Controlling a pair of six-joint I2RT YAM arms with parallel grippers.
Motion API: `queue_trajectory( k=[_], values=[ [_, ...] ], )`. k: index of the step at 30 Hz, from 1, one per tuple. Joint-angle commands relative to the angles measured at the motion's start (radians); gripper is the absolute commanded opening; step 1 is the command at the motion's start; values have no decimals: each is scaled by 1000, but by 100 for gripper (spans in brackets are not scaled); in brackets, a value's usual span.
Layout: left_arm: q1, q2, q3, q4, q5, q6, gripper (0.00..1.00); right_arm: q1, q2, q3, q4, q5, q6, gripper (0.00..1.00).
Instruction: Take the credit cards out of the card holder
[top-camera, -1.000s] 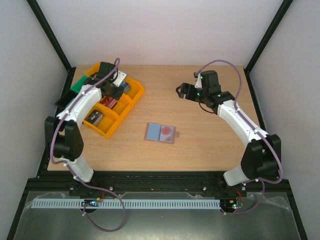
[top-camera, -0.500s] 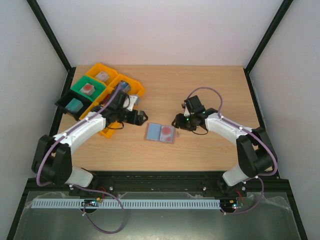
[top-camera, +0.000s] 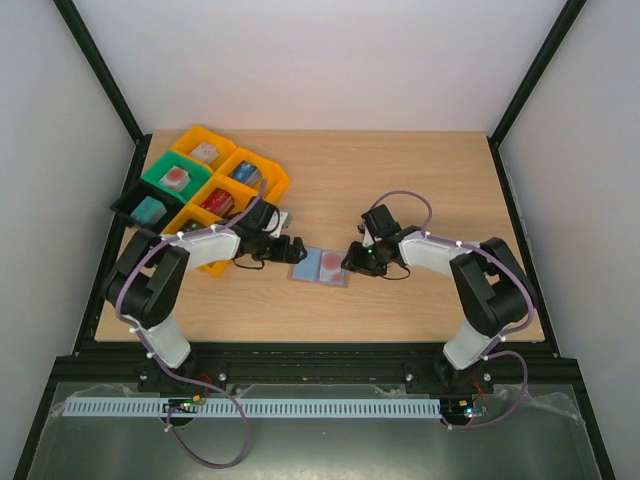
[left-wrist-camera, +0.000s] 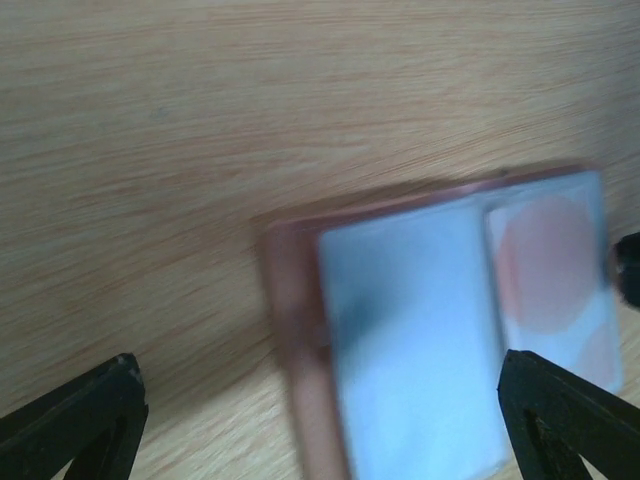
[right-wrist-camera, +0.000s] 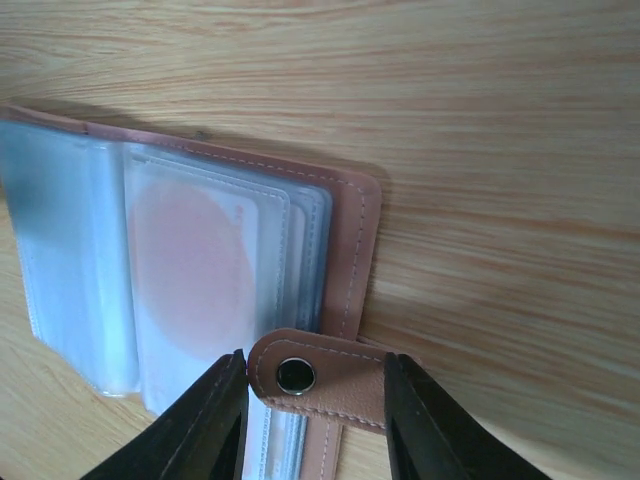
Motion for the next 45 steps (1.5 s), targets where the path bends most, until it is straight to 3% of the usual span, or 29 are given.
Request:
queue_trajectory(
  k=[1,7,11,22,23,26,31,35,41,45],
  values=[
    [-54,58,35,46,31,41,97,5,67,28,44,-35,-11,36],
    [-127,136,110,27,134,116,93,5,112,38,114,-107,16,33],
    [-129,142,116,24,138,120,82,5,114,42,132,-111,42,31],
    [-123,37,144,-53,153,179,7,-51,8,60,81,-137,-52,31],
    [-115,19,158,-80,167,192,5,-64,-21,70,75,-154,-77,32],
    [-64,-61,190,-157,252,221,2,-98,-138,104,69,-216,-166,38],
    [27,-253,282,-267,312,379,2,-119,-363,164,114,-328,-274,59],
    [32,-379,392,-323,380,508,2,-119,-511,153,282,-478,-219,76],
    [23,-603,349,-90,522,404,2,-91,-581,229,357,-563,-134,79],
    [18,-656,309,32,555,308,2,-42,-608,270,386,-620,-139,83]
  ],
)
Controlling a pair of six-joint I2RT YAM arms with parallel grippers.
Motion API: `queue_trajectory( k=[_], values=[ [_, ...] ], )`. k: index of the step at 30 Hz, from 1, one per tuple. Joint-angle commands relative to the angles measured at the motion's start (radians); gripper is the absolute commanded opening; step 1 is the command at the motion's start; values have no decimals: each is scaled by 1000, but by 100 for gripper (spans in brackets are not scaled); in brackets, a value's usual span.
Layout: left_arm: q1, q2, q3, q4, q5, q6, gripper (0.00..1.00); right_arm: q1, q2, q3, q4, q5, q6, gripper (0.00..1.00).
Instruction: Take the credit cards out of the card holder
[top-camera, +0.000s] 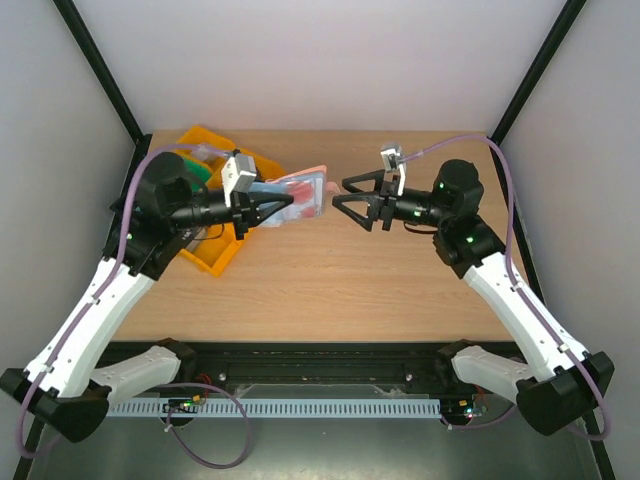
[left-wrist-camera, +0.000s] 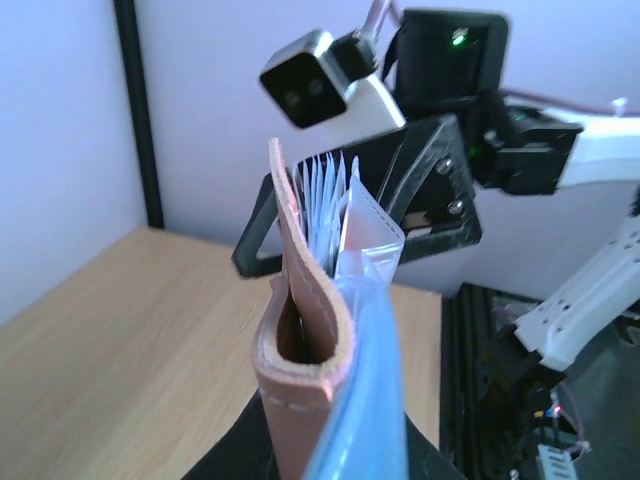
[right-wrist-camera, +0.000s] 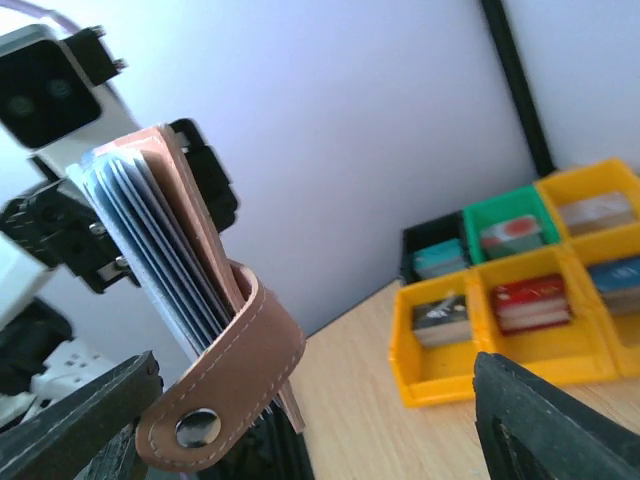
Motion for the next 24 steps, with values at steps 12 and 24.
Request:
queue_trajectory(
  k=[12,24],
  values=[
    [-28,-59,-105,256,176,-139,2,140,-24,70,70,87,26,69],
    [-40,-73,-133,274,202,-126,2,147,13,73,-23,77,-6,40]
  ],
)
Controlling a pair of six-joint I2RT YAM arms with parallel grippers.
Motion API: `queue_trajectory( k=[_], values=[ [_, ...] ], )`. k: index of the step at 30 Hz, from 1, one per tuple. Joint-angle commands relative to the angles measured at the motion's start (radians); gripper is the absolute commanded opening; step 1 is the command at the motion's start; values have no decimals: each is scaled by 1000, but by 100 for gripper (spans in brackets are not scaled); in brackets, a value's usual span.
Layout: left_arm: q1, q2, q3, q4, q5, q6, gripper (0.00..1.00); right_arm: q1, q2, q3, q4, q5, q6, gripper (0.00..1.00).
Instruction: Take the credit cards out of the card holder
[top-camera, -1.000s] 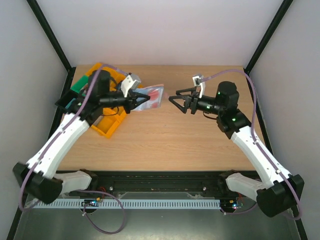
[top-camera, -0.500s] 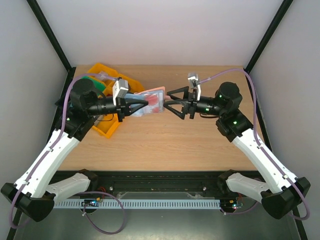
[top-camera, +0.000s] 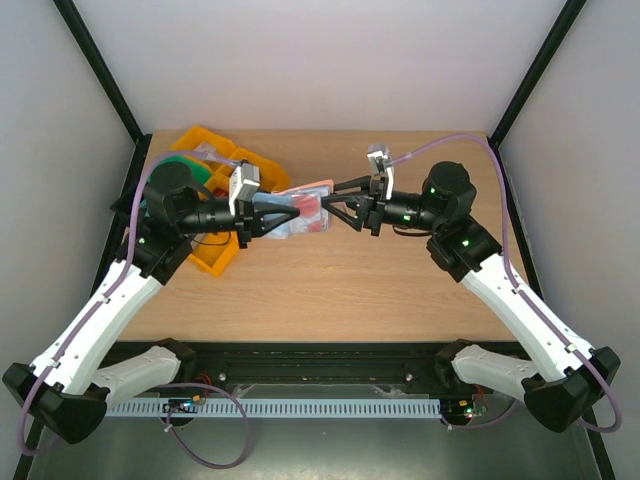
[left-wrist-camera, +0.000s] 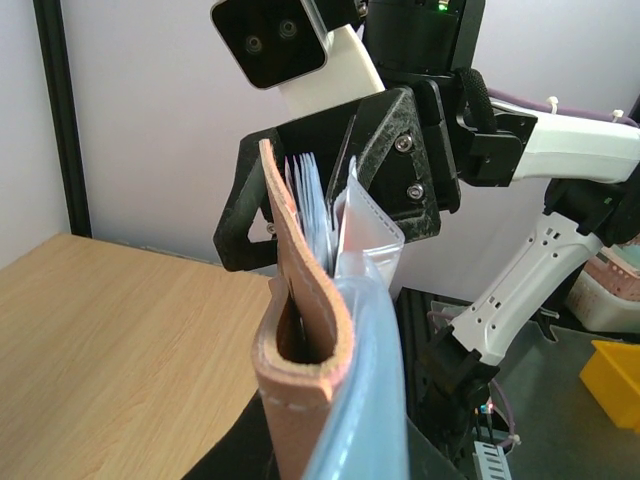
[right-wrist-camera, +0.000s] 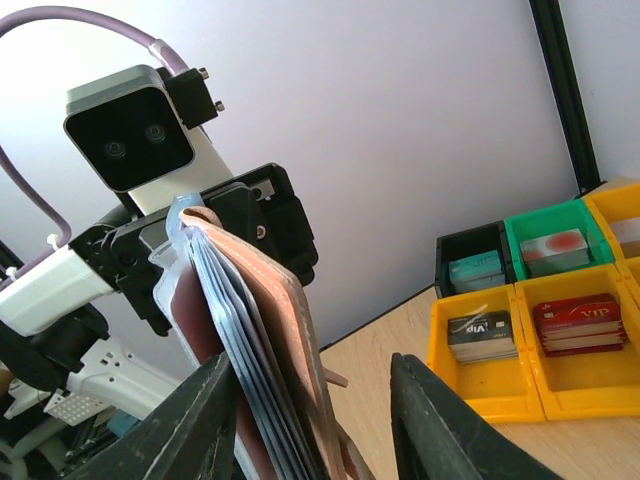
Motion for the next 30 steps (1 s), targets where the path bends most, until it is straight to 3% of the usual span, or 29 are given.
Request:
queue_trajectory(
  k=[1,4,7,9,12,14,15,18,21,24,30],
  values=[
    [-9,-25,-7,77,68,4,2,8,14,-1,-7,-3,-2,42],
    [-9,-27,-18,102,65,-9,2,34,27,-6,-3,-30,5,48],
    [-9,-27,-28,130,46,-33,2,70,34,-8,2,-35,0,47],
    [-9,-26,-30,136,39,-38,2,77,33,-14,20,-37,9,38],
    [-9,-28,-35,134,34,-38,2,77,25,-15,45,-33,24,8],
    [-9,-31,-42,131,18,-39,3,77,16,-15,50,-21,22,2],
    [-9,-34,-47,126,-2,-39,11,77,10,-14,45,-4,17,2],
    [-8,-42,-67,99,-148,-35,61,77,2,10,-33,135,-18,1],
    [-3,-55,-99,65,-339,-11,87,77,23,70,-229,354,-68,2],
    [10,-69,-130,51,-494,18,96,80,84,152,-438,644,-74,2],
    [19,-85,-175,21,-615,60,97,159,270,386,-833,1186,-40,2]
  ],
)
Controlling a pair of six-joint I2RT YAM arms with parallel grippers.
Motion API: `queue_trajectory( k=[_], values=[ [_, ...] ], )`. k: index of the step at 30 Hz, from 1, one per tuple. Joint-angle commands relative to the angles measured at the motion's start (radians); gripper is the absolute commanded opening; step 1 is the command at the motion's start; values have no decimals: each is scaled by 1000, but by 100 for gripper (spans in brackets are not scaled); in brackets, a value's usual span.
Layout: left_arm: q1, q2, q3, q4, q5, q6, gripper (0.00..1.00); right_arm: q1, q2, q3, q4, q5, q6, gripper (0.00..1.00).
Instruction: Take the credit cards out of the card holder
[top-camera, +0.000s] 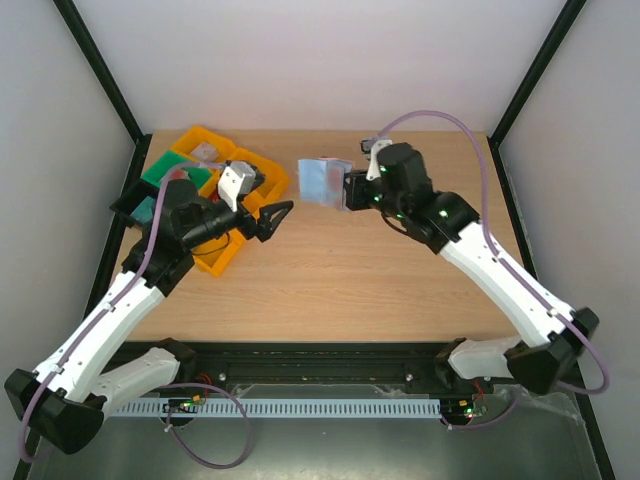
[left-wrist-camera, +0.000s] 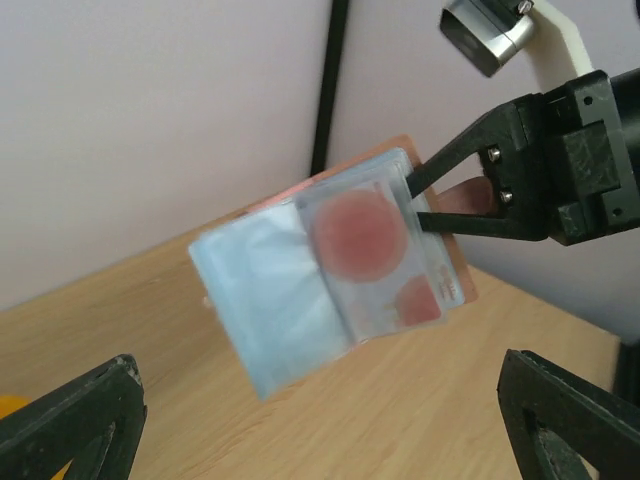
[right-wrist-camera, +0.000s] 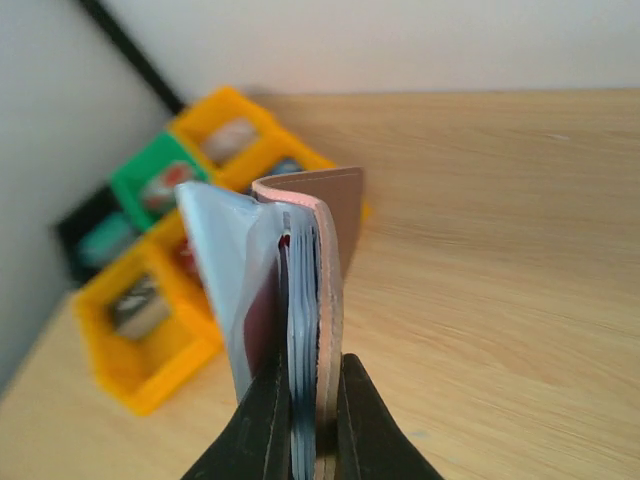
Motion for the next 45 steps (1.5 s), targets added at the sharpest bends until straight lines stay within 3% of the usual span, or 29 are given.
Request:
queue_trajectory(
  k=[1,2,4,8,13,18,20,22,27,35,41,45],
  values=[
    [8,-28,-30,-9,-126,42,97,78,135,184,-373,491,4,2],
    [10,-28,-35,-8,-118,37,96,93,165,208,-407,499,2,2],
    [10,-27,-50,-2,-92,17,95,98,187,239,-382,367,-36,2],
    [10,-32,-99,1,-56,-50,89,98,62,77,-69,54,-38,2],
    [13,-51,-116,0,-9,-45,83,76,-13,-7,114,-117,16,2],
    [19,-50,-112,12,-18,-55,98,73,-13,-25,203,-313,28,2],
    [36,-56,-115,22,11,-77,99,70,-20,-31,225,-386,14,2],
    [76,-67,-112,45,79,-102,99,60,-34,-40,242,-474,-17,2],
    [147,-109,-94,146,502,-133,99,42,-89,-48,239,-698,-131,2],
    [169,-126,-71,63,548,-66,99,-32,-131,-15,155,-832,-238,2],
    [157,-120,-82,159,620,-141,99,-45,-133,-26,219,-840,-191,2],
    [130,-112,-87,207,603,-180,91,-44,-119,-38,253,-839,-155,2]
  ],
)
